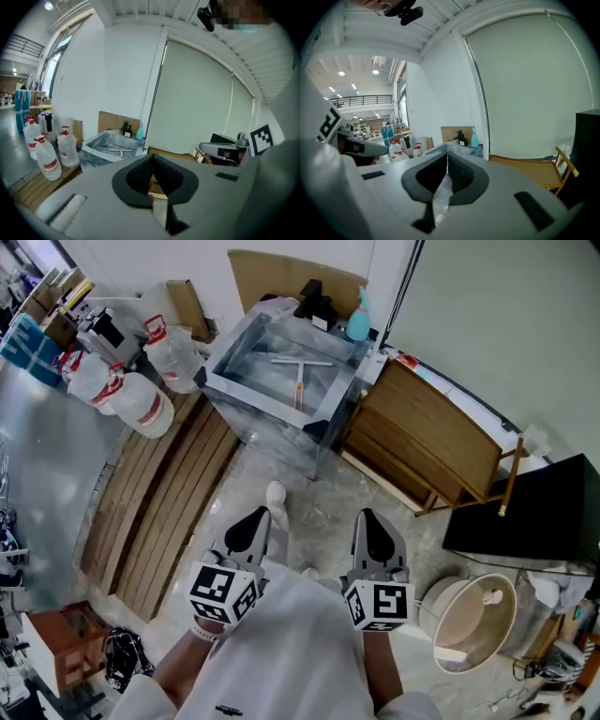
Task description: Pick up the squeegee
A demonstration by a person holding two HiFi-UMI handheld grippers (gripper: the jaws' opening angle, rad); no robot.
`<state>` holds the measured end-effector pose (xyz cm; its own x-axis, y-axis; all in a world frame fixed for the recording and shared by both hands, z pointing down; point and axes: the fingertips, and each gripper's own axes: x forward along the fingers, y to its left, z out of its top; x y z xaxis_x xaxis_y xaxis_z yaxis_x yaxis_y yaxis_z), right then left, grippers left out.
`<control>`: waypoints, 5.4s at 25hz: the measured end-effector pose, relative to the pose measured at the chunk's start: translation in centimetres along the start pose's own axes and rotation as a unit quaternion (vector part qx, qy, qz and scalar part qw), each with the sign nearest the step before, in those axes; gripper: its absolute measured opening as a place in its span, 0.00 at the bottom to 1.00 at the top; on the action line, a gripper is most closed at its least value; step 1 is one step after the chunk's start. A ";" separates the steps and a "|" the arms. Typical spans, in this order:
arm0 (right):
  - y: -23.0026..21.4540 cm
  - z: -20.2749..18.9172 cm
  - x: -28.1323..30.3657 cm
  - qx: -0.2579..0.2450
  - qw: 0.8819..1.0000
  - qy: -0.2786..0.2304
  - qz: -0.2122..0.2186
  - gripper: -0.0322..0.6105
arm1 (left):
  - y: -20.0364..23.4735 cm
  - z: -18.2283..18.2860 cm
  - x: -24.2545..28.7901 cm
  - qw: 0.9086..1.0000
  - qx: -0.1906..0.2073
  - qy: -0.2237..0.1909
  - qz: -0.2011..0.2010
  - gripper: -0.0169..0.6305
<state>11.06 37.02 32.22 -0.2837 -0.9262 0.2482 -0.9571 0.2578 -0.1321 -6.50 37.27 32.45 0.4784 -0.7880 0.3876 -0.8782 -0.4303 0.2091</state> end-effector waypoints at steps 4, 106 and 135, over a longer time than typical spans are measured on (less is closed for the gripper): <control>-0.2 1.2 6.2 -0.005 1.000 0.004 -0.011 0.06 | 4.5 2.5 4.8 1.000 -0.004 0.000 -0.012 0.04; -12.3 -3.4 50.1 0.011 0.988 0.150 0.022 0.06 | 29.5 -12.1 59.6 0.912 -0.131 0.366 0.130 0.13; -9.7 4.3 46.2 -0.046 0.995 0.085 0.015 0.06 | 28.2 2.8 49.4 0.963 -0.118 0.220 0.100 0.13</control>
<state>7.46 -9.42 40.79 -0.3103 -0.8596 0.4059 -0.9472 0.3157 -0.0557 -7.65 -14.97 55.01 0.2985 -0.5600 0.7728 -0.9533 -0.1359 0.2697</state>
